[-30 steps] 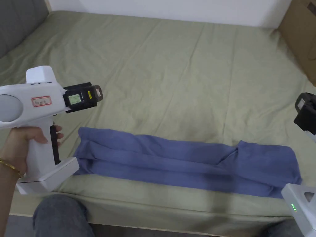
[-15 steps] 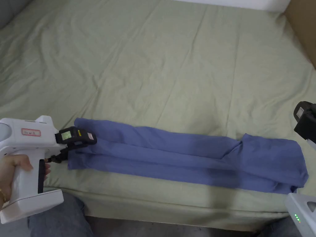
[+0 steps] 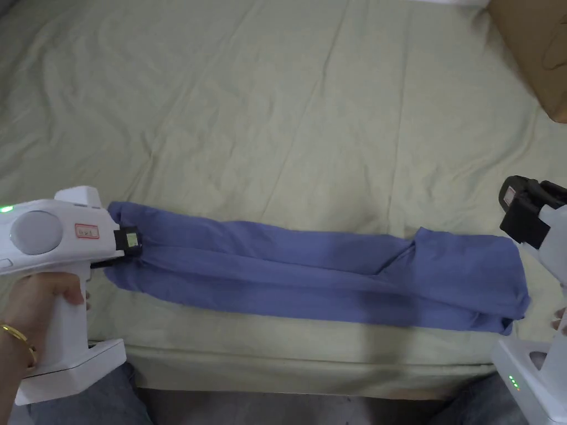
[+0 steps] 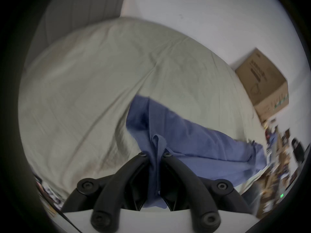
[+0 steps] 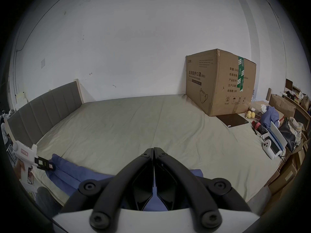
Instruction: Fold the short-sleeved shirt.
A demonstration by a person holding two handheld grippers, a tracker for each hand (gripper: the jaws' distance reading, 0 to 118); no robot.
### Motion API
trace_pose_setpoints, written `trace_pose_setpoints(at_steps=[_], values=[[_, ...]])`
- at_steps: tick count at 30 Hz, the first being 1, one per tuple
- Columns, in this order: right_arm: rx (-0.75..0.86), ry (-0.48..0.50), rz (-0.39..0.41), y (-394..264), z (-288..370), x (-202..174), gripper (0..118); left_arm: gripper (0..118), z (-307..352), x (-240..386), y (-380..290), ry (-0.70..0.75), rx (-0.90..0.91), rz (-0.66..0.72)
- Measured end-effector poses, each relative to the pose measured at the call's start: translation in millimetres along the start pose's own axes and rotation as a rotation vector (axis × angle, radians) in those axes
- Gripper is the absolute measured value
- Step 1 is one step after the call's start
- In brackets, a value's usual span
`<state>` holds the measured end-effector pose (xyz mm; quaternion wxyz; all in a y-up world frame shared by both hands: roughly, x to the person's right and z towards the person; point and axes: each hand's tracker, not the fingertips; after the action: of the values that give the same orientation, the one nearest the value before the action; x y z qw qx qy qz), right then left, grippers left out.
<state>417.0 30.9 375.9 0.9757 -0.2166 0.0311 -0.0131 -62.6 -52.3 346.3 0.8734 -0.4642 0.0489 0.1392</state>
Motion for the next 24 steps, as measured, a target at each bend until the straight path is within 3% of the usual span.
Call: trace_pose_setpoints(at_steps=[3,10,14,21,22,24], values=[[0.011,0.006,-0.008,0,3,3,0,6,37,40,8,0.021,0.076,-0.11],[0.038,0.014,-0.035,-3,12,15,0,6,71,129,12,-0.159,0.092,-0.319],[0.048,0.004,-0.06,-7,20,25,0,6,41,178,3,-0.249,0.016,-0.338],[0.047,-0.058,-0.091,-17,35,51,0,8,-42,250,-43,-0.282,-0.156,-0.374],[0.047,-0.066,-0.092,-19,37,55,0,14,-54,255,-50,-0.276,-0.165,-0.359],[0.043,-0.084,-0.098,-21,42,60,0,45,-72,262,-62,-0.267,-0.22,-0.33]])
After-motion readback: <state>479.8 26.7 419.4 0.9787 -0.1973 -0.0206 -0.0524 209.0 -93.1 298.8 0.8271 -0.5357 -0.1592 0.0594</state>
